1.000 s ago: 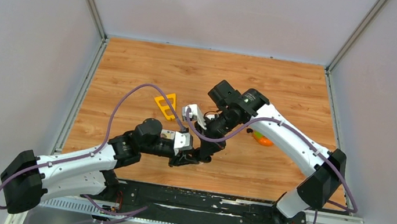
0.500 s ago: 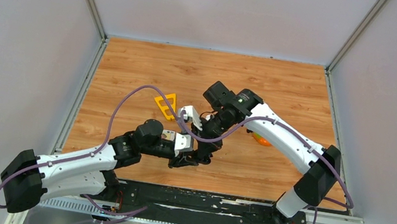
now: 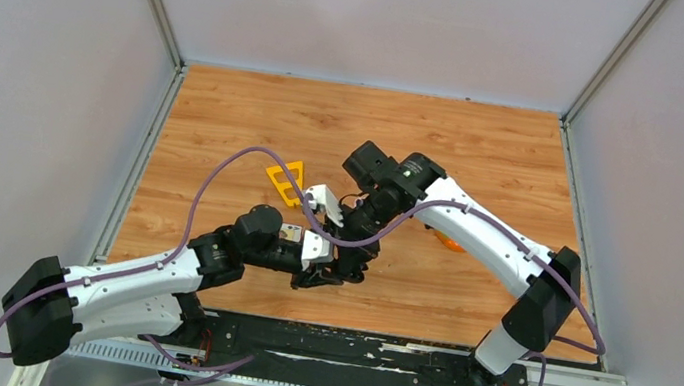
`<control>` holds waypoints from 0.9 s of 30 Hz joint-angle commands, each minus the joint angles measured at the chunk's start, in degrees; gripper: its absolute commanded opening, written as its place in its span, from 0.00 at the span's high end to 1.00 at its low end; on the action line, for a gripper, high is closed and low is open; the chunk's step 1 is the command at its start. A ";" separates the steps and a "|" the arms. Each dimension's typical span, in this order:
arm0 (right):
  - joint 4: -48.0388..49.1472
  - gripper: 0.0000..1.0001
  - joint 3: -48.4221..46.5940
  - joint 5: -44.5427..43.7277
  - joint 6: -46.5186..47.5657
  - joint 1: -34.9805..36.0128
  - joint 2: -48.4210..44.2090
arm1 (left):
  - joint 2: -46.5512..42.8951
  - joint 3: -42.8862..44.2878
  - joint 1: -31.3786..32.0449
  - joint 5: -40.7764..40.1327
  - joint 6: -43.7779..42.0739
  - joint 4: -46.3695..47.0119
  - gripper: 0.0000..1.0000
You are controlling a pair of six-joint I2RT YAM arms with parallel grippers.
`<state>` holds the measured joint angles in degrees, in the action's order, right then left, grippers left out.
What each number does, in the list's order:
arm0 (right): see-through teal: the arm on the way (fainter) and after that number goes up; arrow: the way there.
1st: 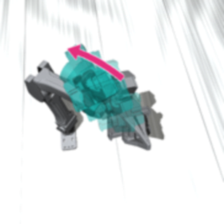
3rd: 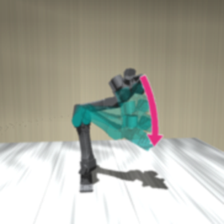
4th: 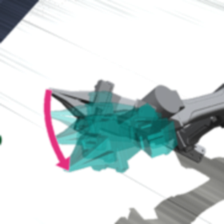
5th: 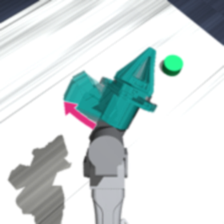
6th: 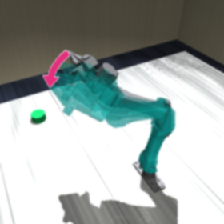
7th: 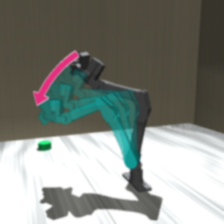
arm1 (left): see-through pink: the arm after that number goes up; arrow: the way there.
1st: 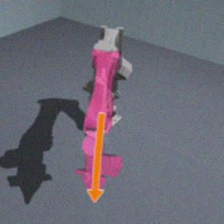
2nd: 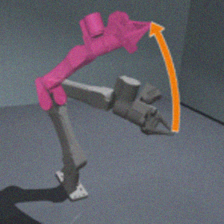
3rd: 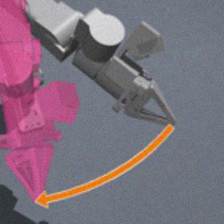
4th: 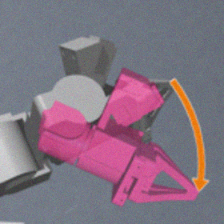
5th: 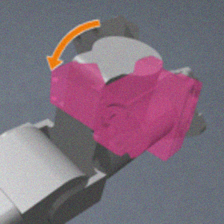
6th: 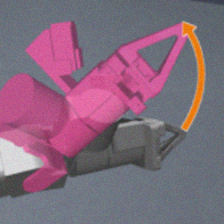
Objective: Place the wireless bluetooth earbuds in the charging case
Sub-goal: Insert the left earbud into the left side groove of the charging case.
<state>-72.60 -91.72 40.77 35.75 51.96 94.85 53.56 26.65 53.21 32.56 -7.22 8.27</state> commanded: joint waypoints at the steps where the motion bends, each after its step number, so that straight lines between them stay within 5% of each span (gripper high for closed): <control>1: 2.35 0.98 -1.59 -1.00 1.18 2.70 0.87 | -0.12 2.52 0.40 0.47 0.57 2.21 1.00; 13: 1.34 0.80 -4.63 -2.92 1.64 2.70 -1.68 | -0.48 2.43 0.40 0.05 0.50 2.05 1.00; 27: -5.11 0.77 -3.90 3.68 8.32 1.59 -13.24 | -0.10 2.47 0.39 0.47 0.89 2.39 1.00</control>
<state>-75.88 -93.45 39.97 39.48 53.45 85.69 53.19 27.20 53.80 32.53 -8.05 9.98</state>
